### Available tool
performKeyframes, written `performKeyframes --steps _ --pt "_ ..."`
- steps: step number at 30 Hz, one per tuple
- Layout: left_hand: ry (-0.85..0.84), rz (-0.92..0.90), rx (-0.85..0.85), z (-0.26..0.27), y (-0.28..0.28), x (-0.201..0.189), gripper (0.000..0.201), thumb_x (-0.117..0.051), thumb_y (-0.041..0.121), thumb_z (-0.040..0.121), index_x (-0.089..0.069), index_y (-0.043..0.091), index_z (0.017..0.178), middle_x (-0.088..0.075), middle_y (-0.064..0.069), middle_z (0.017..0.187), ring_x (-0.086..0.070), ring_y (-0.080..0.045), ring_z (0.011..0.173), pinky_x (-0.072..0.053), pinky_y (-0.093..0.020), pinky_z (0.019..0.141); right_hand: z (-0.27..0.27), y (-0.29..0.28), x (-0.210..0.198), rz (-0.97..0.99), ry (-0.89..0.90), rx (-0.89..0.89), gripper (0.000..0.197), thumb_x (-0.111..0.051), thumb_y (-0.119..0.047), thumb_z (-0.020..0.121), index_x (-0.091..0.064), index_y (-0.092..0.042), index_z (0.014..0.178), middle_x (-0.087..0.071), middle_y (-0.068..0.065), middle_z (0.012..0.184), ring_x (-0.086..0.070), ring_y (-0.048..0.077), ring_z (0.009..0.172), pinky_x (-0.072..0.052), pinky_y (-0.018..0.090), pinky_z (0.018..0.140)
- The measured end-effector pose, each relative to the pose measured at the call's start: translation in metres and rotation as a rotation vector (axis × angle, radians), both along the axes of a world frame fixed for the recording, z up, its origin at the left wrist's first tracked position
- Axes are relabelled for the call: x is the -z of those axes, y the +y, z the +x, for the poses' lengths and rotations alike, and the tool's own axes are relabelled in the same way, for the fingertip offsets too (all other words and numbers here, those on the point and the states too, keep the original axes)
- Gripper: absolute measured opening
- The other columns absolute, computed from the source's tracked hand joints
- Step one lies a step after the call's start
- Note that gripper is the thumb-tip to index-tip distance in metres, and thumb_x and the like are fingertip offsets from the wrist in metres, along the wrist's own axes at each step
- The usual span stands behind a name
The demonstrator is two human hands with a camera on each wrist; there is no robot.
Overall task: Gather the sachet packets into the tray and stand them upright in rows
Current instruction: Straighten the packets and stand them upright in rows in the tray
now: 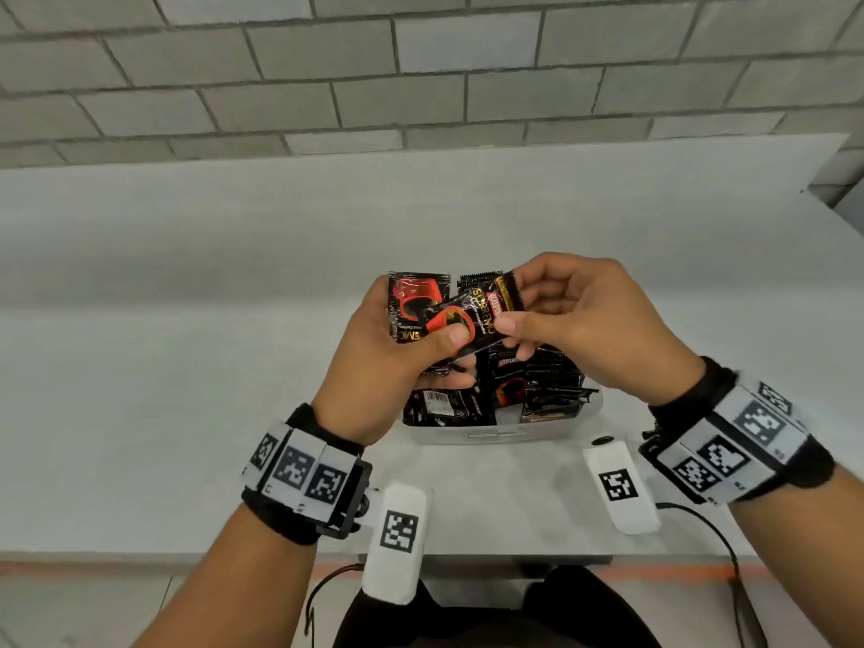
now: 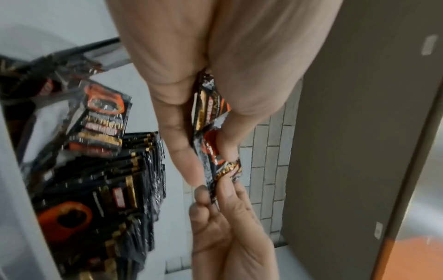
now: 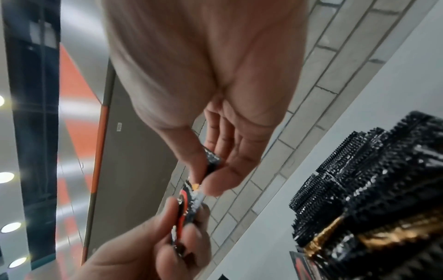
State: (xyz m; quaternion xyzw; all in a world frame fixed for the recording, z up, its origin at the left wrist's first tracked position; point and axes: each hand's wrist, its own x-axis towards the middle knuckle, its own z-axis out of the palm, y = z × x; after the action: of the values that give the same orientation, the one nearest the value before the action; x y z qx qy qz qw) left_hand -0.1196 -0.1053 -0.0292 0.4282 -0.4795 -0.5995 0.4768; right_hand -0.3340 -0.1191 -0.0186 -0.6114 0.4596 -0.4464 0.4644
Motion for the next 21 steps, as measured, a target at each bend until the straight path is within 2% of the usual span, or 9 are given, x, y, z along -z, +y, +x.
performKeyframes --steps 2,4,7,8,10,12,14,19,21 --pt "-0.081 -0.011 -0.060 0.005 -0.003 0.002 0.038 -0.071 0.007 0.091 -0.047 0.010 0.119 -0.066 -0.016 0.097 -0.069 -0.031 0.072 -0.062 -0.044 0.063 -0.004 -0.004 -0.004 0.001 0.010 0.073 0.022 -0.080 0.000 0.079 -0.070 0.000 0.098 -0.072 0.022 0.088 -0.072 0.029 0.069 -0.063 0.039 0.064" --pt "-0.082 0.024 -0.139 0.013 -0.008 0.003 0.029 -0.063 0.003 0.096 -0.045 0.011 0.117 -0.065 -0.014 0.092 -0.066 -0.032 0.070 -0.061 -0.043 0.058 -0.011 -0.010 -0.008 0.024 0.109 0.061 0.019 -0.082 -0.003 0.078 -0.072 -0.002 0.094 -0.074 0.016 0.084 -0.070 0.025 0.067 -0.061 0.033 0.063" --pt "-0.039 0.100 -0.155 0.022 -0.011 0.003 0.029 -0.049 -0.007 0.097 -0.046 0.010 0.121 -0.069 -0.013 0.094 -0.065 -0.036 0.071 -0.059 -0.041 0.054 -0.016 -0.019 -0.005 -0.012 0.584 -0.063 0.016 -0.088 -0.016 0.075 -0.078 -0.023 0.085 -0.074 -0.008 0.074 -0.066 0.002 0.063 -0.052 0.016 0.065" --pt "-0.048 0.104 -0.142 0.024 -0.011 0.003 0.032 -0.047 -0.008 0.097 -0.045 0.009 0.123 -0.069 -0.014 0.096 -0.065 -0.037 0.072 -0.059 -0.041 0.055 -0.015 -0.021 -0.002 -0.067 0.726 -0.088 0.015 -0.088 -0.019 0.076 -0.079 -0.027 0.084 -0.073 -0.012 0.074 -0.065 -0.001 0.065 -0.050 0.013 0.066" --pt "-0.074 0.084 -0.119 0.024 -0.009 0.003 0.034 -0.046 -0.010 0.095 -0.045 0.009 0.123 -0.068 -0.016 0.099 -0.065 -0.037 0.072 -0.059 -0.040 0.055 -0.010 -0.025 0.003 -0.166 0.884 -0.130 0.015 -0.085 -0.018 0.078 -0.078 -0.028 0.088 -0.068 -0.015 0.078 -0.062 -0.001 0.069 -0.051 0.017 0.069" --pt "-0.089 0.056 -0.094 0.021 -0.007 0.002 0.033 -0.046 -0.012 0.094 -0.046 0.011 0.118 -0.066 -0.021 0.103 -0.065 -0.037 0.072 -0.058 -0.040 0.055 -0.007 -0.028 0.006 -0.202 0.942 -0.155 0.020 -0.081 -0.014 0.080 -0.077 -0.027 0.095 -0.066 -0.013 0.080 -0.061 0.002 0.071 -0.054 0.028 0.071" --pt "-0.098 0.039 -0.067 0.016 -0.005 0.001 0.032 -0.046 -0.013 0.094 -0.045 0.009 0.117 -0.064 -0.029 0.110 -0.065 -0.036 0.070 -0.058 -0.040 0.055 -0.005 -0.030 0.008 -0.216 0.988 -0.164 0.027 -0.079 -0.011 0.079 -0.072 -0.028 0.098 -0.065 -0.009 0.079 -0.060 0.008 0.072 -0.054 0.033 0.069" --pt "-0.131 0.035 -0.047 0.012 -0.006 0.004 0.034 -0.046 -0.013 0.094 -0.046 0.006 0.122 -0.061 -0.038 0.109 -0.067 -0.035 0.068 -0.060 -0.042 0.059 -0.001 -0.029 0.017 -0.160 1.080 -0.199 0.019 -0.082 -0.024 0.080 -0.068 -0.027 0.091 -0.064 -0.009 0.077 -0.060 0.010 0.073 -0.055 0.037 0.070" --pt "-0.126 0.047 -0.038 0.013 -0.006 0.006 0.035 -0.047 -0.014 0.093 -0.048 0.007 0.121 -0.061 -0.038 0.110 -0.068 -0.037 0.069 -0.061 -0.043 0.061 -0.004 -0.029 0.016 -0.163 1.079 -0.179 0.022 -0.083 -0.032 0.079 -0.069 -0.029 0.095 -0.063 -0.011 0.081 -0.058 0.006 0.074 -0.053 0.033 0.071"
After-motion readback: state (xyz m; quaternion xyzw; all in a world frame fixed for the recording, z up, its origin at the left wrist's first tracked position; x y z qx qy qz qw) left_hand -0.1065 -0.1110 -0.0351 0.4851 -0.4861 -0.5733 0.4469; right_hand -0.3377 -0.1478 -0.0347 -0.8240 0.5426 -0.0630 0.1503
